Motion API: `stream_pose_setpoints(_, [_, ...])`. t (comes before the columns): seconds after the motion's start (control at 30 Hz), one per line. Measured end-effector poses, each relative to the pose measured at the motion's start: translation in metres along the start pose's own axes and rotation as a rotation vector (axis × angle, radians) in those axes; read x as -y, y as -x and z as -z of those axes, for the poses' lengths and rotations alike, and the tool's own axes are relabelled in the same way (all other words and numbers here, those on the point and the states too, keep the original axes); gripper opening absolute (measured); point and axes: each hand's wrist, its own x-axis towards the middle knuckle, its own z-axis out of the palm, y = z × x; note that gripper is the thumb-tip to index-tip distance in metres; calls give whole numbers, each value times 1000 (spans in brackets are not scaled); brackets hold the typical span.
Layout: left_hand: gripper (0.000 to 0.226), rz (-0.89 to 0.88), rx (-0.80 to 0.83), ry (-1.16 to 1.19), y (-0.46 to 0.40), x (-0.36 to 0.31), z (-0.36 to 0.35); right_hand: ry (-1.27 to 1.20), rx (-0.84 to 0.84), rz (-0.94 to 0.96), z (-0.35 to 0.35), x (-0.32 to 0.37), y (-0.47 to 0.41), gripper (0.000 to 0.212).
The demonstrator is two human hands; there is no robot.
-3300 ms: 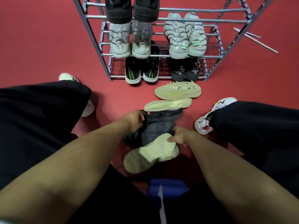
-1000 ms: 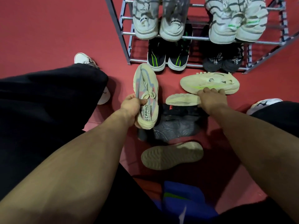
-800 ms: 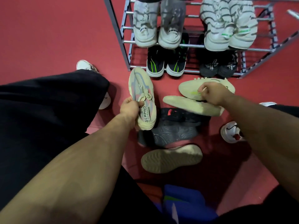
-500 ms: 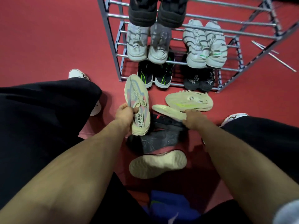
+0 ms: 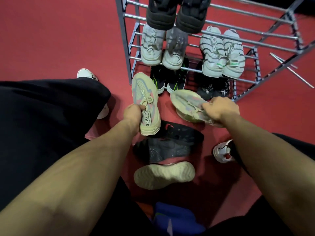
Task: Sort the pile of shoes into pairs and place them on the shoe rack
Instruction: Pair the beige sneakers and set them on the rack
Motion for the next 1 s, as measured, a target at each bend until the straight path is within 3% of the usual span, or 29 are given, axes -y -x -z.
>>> stream_pose_setpoints(0.07, [19, 8, 11, 11, 4, -1, -1, -360, 134, -123, 3, 3, 8, 61])
stream_pose_setpoints(0.17, [18, 27, 52, -20, 9, 2, 1, -632, 257, -266, -20, 17, 39, 64])
stream_pose_setpoints(0.3, [5, 28, 50, -99, 16, 9, 0, -934, 370, -429, -71, 31, 84, 36])
stream_pose_setpoints(0.4, [5, 26, 96, -180, 21, 9, -6, -934, 454, -439, -109, 36, 105, 22])
stream_pose_setpoints(0.5, [6, 45, 149, -270, 23, 11, -8, -884, 394, -435, -131, 33, 110, 33])
stream_pose_setpoints(0.63, [21, 193, 242, -360, 17, 25, 3, -941, 402, -471, -123, 35, 112, 31])
stream_pose_setpoints(0.7, [20, 265, 281, -381, 16, 27, 3, -791, 338, -423, -123, 34, 110, 43])
stream_pose_setpoints(0.77, [17, 281, 343, -355, 23, 26, -8, -724, 110, -448, -117, 33, 109, 67])
stream_pose_setpoints(0.8, [17, 250, 380, -337, 29, 25, -17, -848, 45, -427, -115, 35, 106, 72])
stream_pose_setpoints(0.83, [15, 203, 402, -334, 37, 25, -28, -1087, 87, -428, -110, 40, 105, 75])
stream_pose_setpoints(0.9, [12, 94, 414, -315, 52, 30, -49, -1484, 400, -450, -100, 53, 103, 71])
stream_pose_setpoints(0.93, [14, 49, 413, -289, 56, 35, -58, -1568, 465, -402, -92, 54, 101, 67])
stream_pose_setpoints(1.0, [8, -2, 433, -216, 63, 40, -71, -1577, 422, -302, -85, 44, 97, 61])
